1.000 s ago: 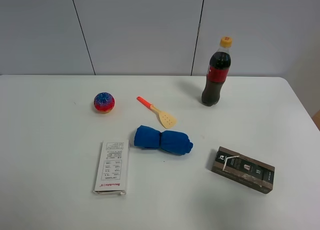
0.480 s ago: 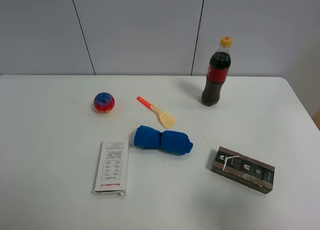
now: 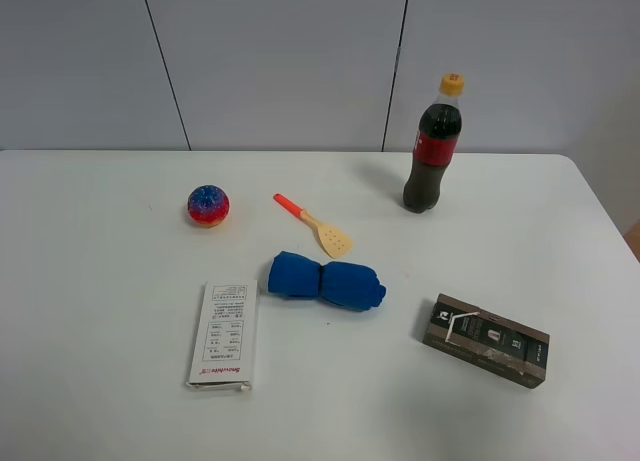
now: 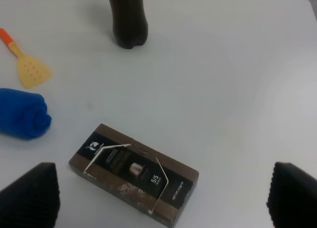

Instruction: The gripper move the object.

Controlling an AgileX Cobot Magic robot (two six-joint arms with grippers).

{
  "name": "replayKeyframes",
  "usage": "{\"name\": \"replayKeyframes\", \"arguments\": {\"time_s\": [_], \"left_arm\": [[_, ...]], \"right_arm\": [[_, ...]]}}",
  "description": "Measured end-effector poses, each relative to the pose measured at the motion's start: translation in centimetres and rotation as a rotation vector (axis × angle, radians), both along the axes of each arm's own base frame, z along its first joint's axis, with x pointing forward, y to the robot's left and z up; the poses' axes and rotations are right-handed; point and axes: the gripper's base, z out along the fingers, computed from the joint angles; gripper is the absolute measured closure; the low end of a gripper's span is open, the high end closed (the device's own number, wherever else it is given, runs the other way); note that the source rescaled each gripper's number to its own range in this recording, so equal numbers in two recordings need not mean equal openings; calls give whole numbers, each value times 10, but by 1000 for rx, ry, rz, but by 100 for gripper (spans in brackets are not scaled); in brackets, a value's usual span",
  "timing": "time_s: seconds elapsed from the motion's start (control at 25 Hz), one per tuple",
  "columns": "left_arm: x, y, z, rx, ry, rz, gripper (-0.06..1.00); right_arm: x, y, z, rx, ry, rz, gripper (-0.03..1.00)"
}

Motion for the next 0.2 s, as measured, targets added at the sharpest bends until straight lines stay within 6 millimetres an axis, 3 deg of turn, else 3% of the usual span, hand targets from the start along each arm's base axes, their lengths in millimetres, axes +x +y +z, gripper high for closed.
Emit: {"name": "replayKeyframes", "arguments": {"time_s": [0.2], "left_arm": [[0, 0, 0, 0, 0, 0, -6]], "right_arm": [[0, 0, 0, 0, 0, 12, 22]]}}
